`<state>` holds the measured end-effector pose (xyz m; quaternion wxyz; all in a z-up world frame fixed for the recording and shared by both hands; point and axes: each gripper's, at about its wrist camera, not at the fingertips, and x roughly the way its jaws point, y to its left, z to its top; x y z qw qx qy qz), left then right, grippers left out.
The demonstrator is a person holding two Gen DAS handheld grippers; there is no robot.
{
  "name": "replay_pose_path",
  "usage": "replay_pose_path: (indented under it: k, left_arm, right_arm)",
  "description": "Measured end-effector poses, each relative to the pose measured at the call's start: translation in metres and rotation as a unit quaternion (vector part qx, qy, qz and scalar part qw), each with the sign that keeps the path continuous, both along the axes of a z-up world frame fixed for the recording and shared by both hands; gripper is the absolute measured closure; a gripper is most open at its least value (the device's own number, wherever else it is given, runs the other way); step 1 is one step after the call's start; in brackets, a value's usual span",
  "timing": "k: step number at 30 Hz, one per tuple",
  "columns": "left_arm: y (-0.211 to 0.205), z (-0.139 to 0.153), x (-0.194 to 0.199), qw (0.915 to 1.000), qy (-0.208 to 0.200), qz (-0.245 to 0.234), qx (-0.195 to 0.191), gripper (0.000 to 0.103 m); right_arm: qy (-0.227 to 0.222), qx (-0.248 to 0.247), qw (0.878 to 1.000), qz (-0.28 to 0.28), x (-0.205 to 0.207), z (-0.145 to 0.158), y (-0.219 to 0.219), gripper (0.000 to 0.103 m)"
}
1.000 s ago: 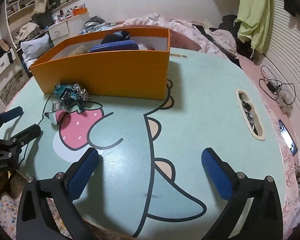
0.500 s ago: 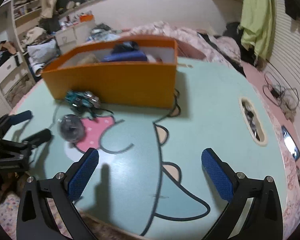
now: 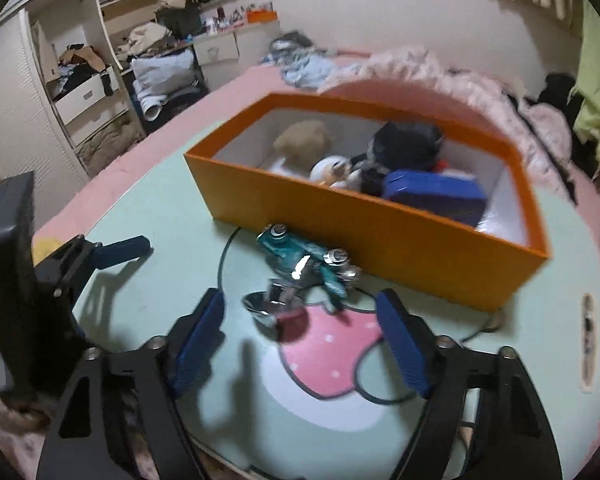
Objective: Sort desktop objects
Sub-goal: 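Grasp the silver metal ring on the table with the right gripper, then drop the metal ring in with right gripper while left puts green toy car in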
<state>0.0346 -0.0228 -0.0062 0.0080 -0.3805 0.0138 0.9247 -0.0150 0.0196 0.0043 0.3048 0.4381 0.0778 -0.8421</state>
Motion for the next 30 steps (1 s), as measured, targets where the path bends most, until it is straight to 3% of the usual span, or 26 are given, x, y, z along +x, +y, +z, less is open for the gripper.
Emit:
replay_pose_path:
  k: [1, 4, 5, 6, 11, 16, 21, 25, 30]
  left_arm:
    - [0.000, 0.000, 0.000, 1.0000, 0.000, 0.000, 0.000, 0.000]
    - [0.000, 0.000, 0.000, 1.0000, 0.000, 0.000, 0.000, 0.000]
    - [0.000, 0.000, 0.001, 1.0000, 0.000, 0.000, 0.001, 0.000]
    - [0.000, 0.000, 0.001, 1.0000, 0.000, 0.000, 0.000, 0.000]
    - [0.001, 0.001, 0.000, 1.0000, 0.001, -0.001, 0.000, 0.000]
    - [0.005, 0.008, 0.004, 0.9999, 0.010, -0.009, 0.001, 0.000]
    - [0.031, 0.024, 0.001, 0.9980, 0.028, -0.049, -0.028, 0.000]
    - [0.049, 0.036, -0.030, 0.9975, 0.003, -0.069, 0.016, 0.000]
    - [0.063, 0.027, -0.073, 0.9980, -0.042, -0.043, 0.018, 0.005]
  right_arm:
    - [-0.012, 0.009, 1.000, 0.002, -0.002, -0.006, -0.003, 0.037]
    - [-0.009, 0.019, 1.000, -0.003, -0.003, -0.009, -0.003, 0.057]
    - [-0.012, 0.015, 1.000, -0.005, -0.003, -0.009, -0.001, 0.070]
    - [-0.014, 0.011, 1.000, -0.007, -0.002, -0.009, 0.003, 0.072]
    - [-0.015, -0.018, 1.000, -0.020, 0.005, -0.008, 0.023, 0.072]
    - [0.021, -0.075, 0.994, -0.083, 0.013, 0.008, 0.058, 0.072]
    - [0.071, -0.058, 0.982, -0.164, 0.029, 0.011, 0.087, 0.072]
    - [0.093, -0.064, 0.973, -0.202, 0.035, 0.016, 0.104, 0.072]
    - [0.089, -0.076, 0.971, -0.208, 0.033, 0.016, 0.108, 0.072]
